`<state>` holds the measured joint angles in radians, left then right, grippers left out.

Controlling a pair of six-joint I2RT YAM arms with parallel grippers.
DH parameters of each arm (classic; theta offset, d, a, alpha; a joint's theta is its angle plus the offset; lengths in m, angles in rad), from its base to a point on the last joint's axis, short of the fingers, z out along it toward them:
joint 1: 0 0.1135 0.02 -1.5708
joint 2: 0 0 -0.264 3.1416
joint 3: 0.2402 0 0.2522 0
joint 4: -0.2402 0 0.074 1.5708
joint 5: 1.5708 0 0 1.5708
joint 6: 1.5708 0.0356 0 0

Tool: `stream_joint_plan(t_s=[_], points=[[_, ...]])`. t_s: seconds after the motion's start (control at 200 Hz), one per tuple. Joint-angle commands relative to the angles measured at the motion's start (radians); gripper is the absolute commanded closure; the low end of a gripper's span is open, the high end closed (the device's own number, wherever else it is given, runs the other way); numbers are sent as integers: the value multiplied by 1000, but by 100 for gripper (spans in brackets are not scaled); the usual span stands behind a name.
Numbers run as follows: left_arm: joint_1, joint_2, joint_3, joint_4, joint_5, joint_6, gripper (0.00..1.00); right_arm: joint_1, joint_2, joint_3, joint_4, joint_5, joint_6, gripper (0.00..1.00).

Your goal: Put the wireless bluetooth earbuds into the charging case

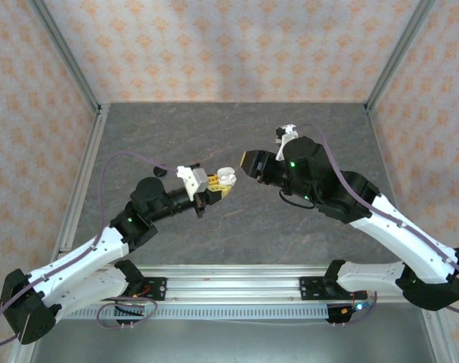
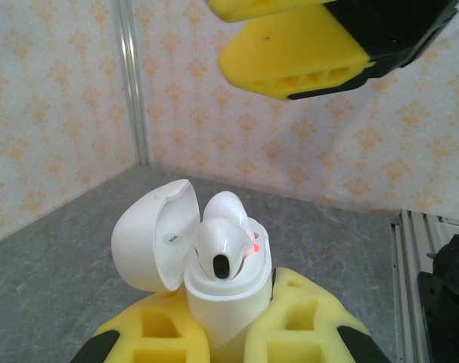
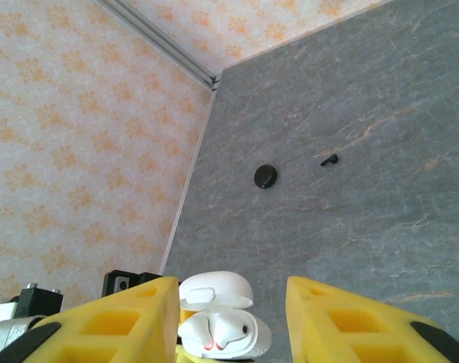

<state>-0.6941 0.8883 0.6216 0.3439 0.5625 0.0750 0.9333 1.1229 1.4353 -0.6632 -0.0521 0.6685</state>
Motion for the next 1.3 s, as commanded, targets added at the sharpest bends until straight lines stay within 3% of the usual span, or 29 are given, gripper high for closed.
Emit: stream_joint_plan(t_s=[0.0, 0.41, 0.766, 1.001, 1.296], points=[[-9, -30, 33, -6, 50, -28, 100, -40, 25, 26, -14, -121, -9, 58], [-10, -100, 46, -72, 44, -106, 100, -155, 47, -28, 86, -456, 16, 62], [-9, -150, 84, -182, 23, -157, 100, -172, 141, -37, 173, -615, -5, 64], [-10, -162, 78, -191, -3, -188, 100, -174, 202, -33, 254, -714, 9, 74], [-10, -100, 139, -234, -24, -238, 100, -174, 136, -118, 277, -763, 16, 77]])
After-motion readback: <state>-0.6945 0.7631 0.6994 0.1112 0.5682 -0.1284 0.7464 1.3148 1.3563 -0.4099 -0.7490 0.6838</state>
